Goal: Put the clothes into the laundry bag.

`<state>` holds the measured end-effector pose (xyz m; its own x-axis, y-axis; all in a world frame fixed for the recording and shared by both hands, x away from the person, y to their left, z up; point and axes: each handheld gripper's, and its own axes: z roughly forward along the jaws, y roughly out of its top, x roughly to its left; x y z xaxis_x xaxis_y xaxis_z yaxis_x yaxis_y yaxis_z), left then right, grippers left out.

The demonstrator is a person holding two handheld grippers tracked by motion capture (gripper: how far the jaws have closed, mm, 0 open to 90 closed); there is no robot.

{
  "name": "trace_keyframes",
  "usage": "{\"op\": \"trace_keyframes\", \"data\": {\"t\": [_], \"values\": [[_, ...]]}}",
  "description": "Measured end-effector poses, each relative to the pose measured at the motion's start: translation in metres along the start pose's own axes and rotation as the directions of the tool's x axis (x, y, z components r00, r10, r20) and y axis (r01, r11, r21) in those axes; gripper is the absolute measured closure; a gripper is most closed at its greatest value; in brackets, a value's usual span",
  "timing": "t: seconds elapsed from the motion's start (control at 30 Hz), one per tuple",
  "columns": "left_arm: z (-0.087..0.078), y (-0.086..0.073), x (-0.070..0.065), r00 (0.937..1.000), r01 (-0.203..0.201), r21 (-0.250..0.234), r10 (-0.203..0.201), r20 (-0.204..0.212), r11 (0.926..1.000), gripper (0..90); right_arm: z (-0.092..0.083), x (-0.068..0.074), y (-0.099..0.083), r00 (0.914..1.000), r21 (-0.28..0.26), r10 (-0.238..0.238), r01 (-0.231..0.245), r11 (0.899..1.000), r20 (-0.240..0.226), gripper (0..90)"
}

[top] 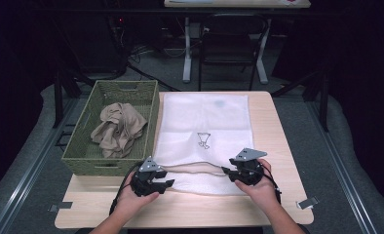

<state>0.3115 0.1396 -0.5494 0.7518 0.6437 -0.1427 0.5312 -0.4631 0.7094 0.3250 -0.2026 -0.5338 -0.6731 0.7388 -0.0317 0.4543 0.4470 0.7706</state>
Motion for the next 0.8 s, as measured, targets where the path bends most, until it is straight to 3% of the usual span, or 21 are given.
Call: {"op": "trace_keyframes", "data": {"t": [0.17,0.57,0.8], "values": [[0.004,-0.001,-0.001,0.9998,0.001,0.013,-0.002,0.017,0.9999,51.1,0.001,0.003,0.003,0.9997,0.006,-0.007,0.008,1.000,-0.025,51.9],[0.004,-0.001,-0.003,0.9998,-0.007,0.009,0.007,0.020,0.9999,50.9,0.006,0.008,0.010,0.9996,-0.002,-0.013,0.013,1.000,-0.025,50.5],[0.003,0.000,-0.003,0.9998,0.002,0.000,-0.002,0.018,1.0000,51.1,0.008,0.006,0.020,0.9979,-0.021,0.041,-0.042,0.999,-0.050,49.8]]}}
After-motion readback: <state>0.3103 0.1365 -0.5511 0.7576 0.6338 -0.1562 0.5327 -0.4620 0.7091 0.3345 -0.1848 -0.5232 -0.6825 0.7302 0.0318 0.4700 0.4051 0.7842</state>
